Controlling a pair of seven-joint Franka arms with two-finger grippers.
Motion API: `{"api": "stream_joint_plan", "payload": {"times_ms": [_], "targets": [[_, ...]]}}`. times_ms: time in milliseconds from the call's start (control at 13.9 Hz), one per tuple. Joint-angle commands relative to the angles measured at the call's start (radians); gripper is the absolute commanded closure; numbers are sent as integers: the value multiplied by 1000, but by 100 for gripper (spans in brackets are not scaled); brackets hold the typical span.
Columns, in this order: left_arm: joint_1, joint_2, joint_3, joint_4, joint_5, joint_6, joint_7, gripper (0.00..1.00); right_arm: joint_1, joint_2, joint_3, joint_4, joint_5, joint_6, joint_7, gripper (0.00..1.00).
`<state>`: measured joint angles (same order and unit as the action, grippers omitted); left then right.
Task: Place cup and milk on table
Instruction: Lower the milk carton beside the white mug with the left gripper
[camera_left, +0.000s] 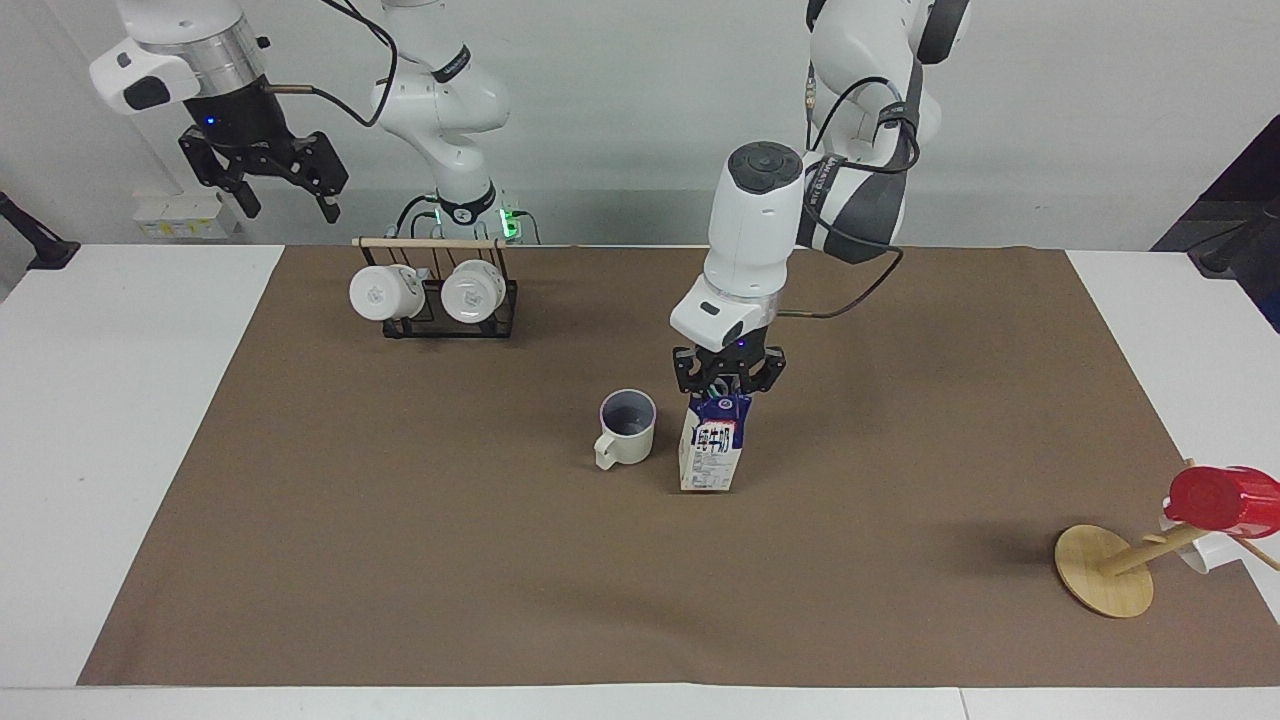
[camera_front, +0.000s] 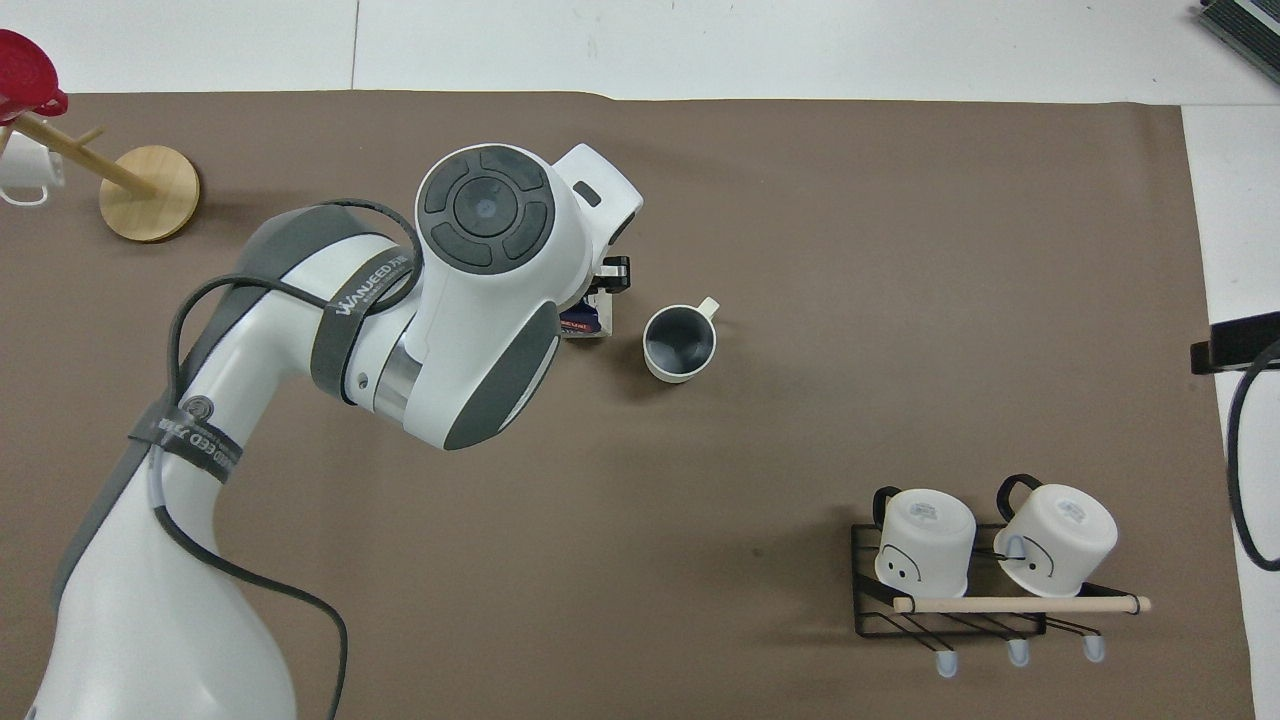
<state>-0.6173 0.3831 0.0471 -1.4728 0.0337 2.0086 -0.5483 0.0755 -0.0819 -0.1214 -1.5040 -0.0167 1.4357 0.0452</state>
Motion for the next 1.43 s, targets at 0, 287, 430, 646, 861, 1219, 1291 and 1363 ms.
{"api": "stream_joint_plan", "payload": {"times_ms": [0, 287, 430, 646, 861, 1219, 1291, 1363], "targets": [[-10, 0, 7, -11, -17, 22, -2, 48, -6, -32, 5, -54, -11, 5, -21, 0], [-10, -3, 7, -15, -20, 22, 5, 3, -2, -64, 6, -102, -8, 9, -21, 0], [-9, -3, 7, -15, -20, 21, 5, 0, 1, -56, 5, -93, -14, 21, -24, 0], [-9, -3, 8, -12, -15, 16, 4, 0, 1, -42, 9, -73, -42, 17, -25, 0], [-9, -16, 8, -7, -11, -1, 4, 0, 3, -53, 11, -87, -40, 19, -15, 0], [11, -193, 19, -18, -18, -146, 13, 0, 6, -65, 11, -107, -39, 19, -14, 0], [30, -216, 20, -21, -18, -195, 14, 0, 6, -65, 11, -107, -37, 19, -13, 0], [59, -245, 20, -32, -17, -227, 25, 0, 6, -65, 11, -107, -37, 20, -14, 0]]}}
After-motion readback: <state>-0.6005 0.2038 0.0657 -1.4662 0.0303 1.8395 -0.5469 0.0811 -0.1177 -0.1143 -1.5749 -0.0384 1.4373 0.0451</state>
